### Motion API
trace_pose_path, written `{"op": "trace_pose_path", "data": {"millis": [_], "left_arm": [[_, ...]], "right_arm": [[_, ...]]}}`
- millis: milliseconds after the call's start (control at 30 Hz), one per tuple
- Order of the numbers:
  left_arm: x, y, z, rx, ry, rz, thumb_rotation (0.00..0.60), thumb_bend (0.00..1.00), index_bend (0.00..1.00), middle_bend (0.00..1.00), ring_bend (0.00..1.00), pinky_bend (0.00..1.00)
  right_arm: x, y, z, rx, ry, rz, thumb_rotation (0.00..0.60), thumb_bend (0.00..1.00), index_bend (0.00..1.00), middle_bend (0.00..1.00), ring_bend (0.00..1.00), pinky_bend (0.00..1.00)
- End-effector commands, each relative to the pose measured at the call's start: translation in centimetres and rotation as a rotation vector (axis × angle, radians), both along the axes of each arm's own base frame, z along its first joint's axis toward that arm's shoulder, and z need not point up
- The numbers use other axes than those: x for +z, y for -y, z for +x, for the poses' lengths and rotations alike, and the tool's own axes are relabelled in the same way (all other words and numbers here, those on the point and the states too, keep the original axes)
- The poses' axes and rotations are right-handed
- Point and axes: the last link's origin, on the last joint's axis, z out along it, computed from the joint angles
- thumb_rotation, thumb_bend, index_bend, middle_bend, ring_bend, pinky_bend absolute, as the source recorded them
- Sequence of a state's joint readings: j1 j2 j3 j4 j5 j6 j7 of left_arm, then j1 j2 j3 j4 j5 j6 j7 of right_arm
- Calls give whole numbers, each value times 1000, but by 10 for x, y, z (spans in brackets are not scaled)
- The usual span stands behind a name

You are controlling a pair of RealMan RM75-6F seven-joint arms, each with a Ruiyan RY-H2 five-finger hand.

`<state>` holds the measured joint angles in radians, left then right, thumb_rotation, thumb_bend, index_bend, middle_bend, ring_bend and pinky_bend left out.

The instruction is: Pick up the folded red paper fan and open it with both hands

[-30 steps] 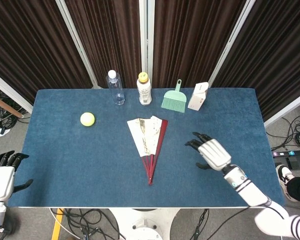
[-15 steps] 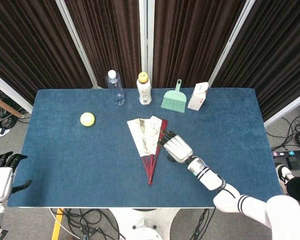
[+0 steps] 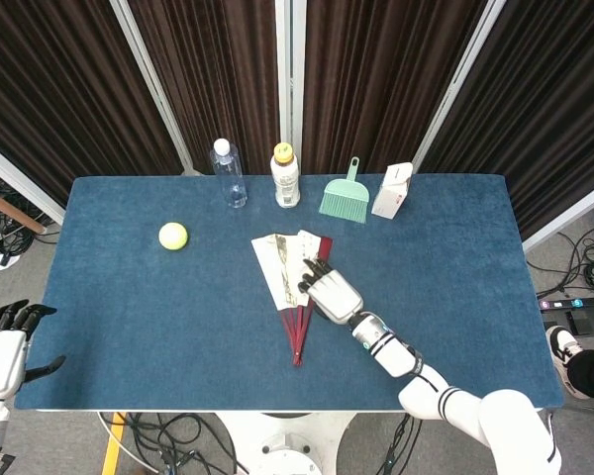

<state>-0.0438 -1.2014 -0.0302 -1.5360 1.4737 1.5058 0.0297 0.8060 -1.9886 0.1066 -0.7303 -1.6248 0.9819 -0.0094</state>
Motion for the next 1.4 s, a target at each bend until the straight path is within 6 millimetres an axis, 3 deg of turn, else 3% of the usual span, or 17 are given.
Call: {"op": "trace_pose_path", "data": {"millis": [33, 333, 633, 767, 833, 900, 1100, 1300, 1400], "left_arm": [[0, 0, 0, 2, 2, 0, 600, 0, 280, 252, 136, 159], [1, -1, 0, -2, 6, -1, 600, 0, 280, 252, 136, 159], [2, 3, -1, 4, 10, 14, 600, 0, 280, 252, 136, 159], [4, 3, 0, -3, 9, 21, 600, 0, 280, 252, 136, 159], [6, 2, 1, -16, 4, 24, 600, 0, 280, 252, 136, 159], [9, 0, 4, -39, -3, 33, 600, 0, 280, 252, 136, 159], [9, -16, 20, -123, 42, 34, 600, 0, 280, 252, 136, 159], [1, -46, 40, -227, 122, 19, 600, 0, 280, 252, 136, 160], [-9, -73, 47, -253, 242, -10, 600, 0, 280, 252, 136, 187]], "right_arm": [[-7, -2, 2, 6, 13, -4, 600, 207, 406, 328, 79, 135], [-18, -2, 9, 43, 48, -48, 600, 299, 509, 390, 120, 133], [-28, 3, 18, 77, 22, -51, 600, 372, 532, 423, 152, 147], [-28, 5, 22, 131, -14, -51, 600, 594, 577, 467, 205, 177], [-26, 8, 21, 148, -25, -24, 600, 761, 614, 507, 247, 207], [-19, 12, 21, 180, -34, -14, 600, 887, 658, 546, 288, 226], [19, 26, 26, 294, -28, -6, 600, 995, 746, 629, 381, 274], [63, 30, 34, 399, -47, -6, 600, 1000, 800, 676, 443, 318], [84, 27, 42, 419, -20, 19, 600, 1000, 826, 692, 452, 328]]}}
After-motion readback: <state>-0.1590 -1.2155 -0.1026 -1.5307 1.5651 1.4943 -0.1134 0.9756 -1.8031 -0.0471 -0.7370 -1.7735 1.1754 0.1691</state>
